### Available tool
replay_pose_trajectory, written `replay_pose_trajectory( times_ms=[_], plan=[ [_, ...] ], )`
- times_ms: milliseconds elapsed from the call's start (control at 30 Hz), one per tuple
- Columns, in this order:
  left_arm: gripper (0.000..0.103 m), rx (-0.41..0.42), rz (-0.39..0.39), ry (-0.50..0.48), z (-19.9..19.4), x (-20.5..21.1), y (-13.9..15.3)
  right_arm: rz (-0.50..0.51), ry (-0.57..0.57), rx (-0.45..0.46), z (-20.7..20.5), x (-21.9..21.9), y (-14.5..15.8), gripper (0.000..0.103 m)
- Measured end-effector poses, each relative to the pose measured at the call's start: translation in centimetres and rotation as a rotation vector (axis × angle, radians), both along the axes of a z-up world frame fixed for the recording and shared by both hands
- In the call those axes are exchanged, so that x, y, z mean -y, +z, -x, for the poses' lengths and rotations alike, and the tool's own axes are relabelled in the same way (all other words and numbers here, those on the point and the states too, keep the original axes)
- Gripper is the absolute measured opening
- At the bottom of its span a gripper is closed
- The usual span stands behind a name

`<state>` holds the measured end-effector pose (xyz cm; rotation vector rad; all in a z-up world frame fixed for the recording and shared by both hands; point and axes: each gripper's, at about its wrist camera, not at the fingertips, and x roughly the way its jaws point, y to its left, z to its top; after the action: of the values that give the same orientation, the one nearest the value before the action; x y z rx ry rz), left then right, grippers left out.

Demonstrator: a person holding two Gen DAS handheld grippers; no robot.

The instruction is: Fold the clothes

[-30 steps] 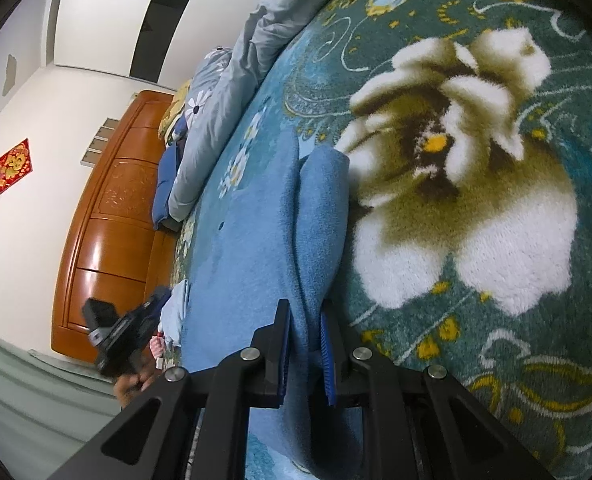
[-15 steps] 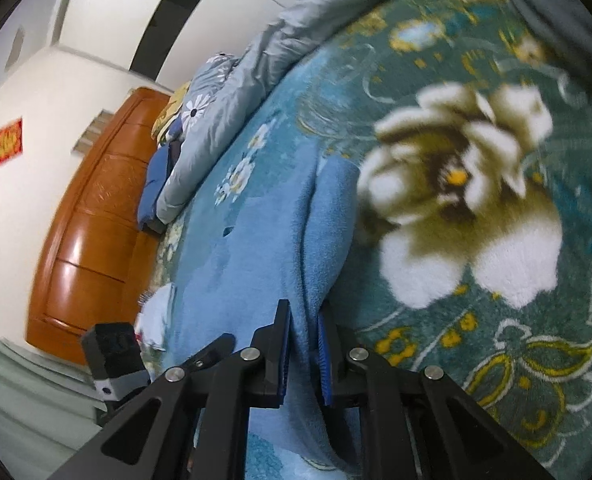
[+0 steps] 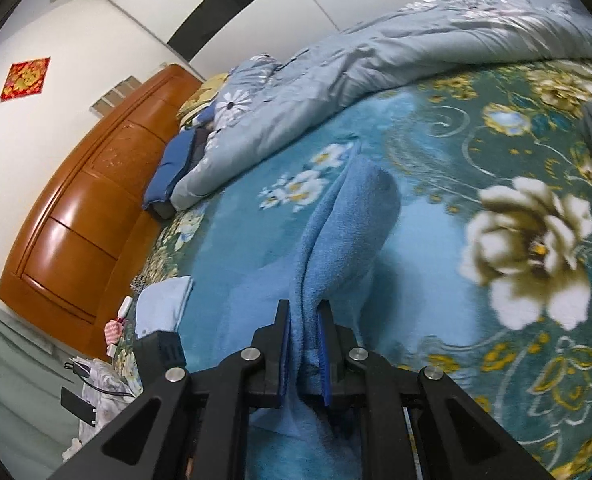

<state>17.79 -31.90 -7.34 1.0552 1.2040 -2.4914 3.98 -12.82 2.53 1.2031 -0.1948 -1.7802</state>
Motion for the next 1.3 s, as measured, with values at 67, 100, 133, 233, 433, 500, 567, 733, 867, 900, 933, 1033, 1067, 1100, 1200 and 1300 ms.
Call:
replay_pose_trajectory(
  times_ms=[67, 100, 133, 233, 433, 500, 567, 733, 867, 900, 933, 1033, 1067, 1100, 1200, 1300],
  plan=[
    [0.008, -0.011, 0.005, 0.035, -1.9, 0.7, 0.4, -0.005, 0.021, -0.014, -1.1, 1.6, 0.4, 0.013],
    [0.008, -0.014, 0.009, 0.05, -2.6, 1.1, 0.6, -0.003, 0.036, -0.013, -1.7, 2.7, 0.5, 0.013],
    [0.008, -0.018, 0.01, 0.065, -3.5, 1.4, 0.7, -0.002, 0.051, -0.012, -2.2, 3.5, 0.5, 0.013],
    [0.008, -0.025, 0.009, 0.112, -6.1, 2.5, 0.9, -0.018, 0.1, -0.02, -4.1, 6.3, 0.3, 0.013],
    [0.008, -0.029, -0.018, 0.206, -10.4, 4.6, 0.5, -0.082, 0.179, 0.024, -7.5, 11.4, -3.2, 0.013],
    [0.008, -0.023, -0.021, 0.223, -11.4, 5.0, 0.5, -0.117, 0.186, 0.043, -8.2, 12.7, -4.9, 0.013],
    [0.008, -0.018, -0.019, 0.236, -12.6, 5.3, 0.5, -0.148, 0.189, 0.057, -8.8, 13.7, -6.5, 0.013],
    [0.008, -0.027, -0.032, 0.251, -13.9, 5.6, 0.3, -0.172, 0.197, 0.036, -9.6, 14.2, -7.5, 0.017],
    [0.009, -0.062, -0.068, 0.246, -13.9, 5.6, 0.3, -0.131, 0.218, 0.059, -9.5, 13.7, -7.2, 0.023],
    [0.009, -0.072, -0.077, 0.243, -13.8, 5.5, 0.4, -0.114, 0.229, 0.071, -9.4, 13.6, -7.1, 0.028],
    [0.009, -0.082, -0.078, 0.236, -13.7, 5.4, 0.6, -0.094, 0.245, 0.085, -9.5, 13.5, -7.1, 0.032],
    [0.013, -0.113, -0.049, 0.204, -12.9, 5.0, 1.8, -0.031, 0.267, 0.059, -9.4, 12.5, -5.8, 0.034],
    [0.02, -0.125, -0.041, 0.189, -12.6, 4.9, 2.2, -0.012, 0.257, 0.034, -9.2, 11.8, -5.2, 0.035],
    [0.03, -0.139, -0.036, 0.171, -12.3, 4.8, 2.6, 0.005, 0.242, 0.01, -9.0, 11.1, -4.5, 0.037],
    [0.042, -0.144, -0.016, 0.122, -10.9, 4.5, 3.7, 0.027, 0.169, -0.024, -7.6, 8.3, -3.5, 0.042],
    [0.045, -0.118, -0.043, 0.079, -9.2, 4.2, 3.4, 0.025, 0.103, -0.03, -6.4, 5.6, -3.2, 0.042]
  ],
)
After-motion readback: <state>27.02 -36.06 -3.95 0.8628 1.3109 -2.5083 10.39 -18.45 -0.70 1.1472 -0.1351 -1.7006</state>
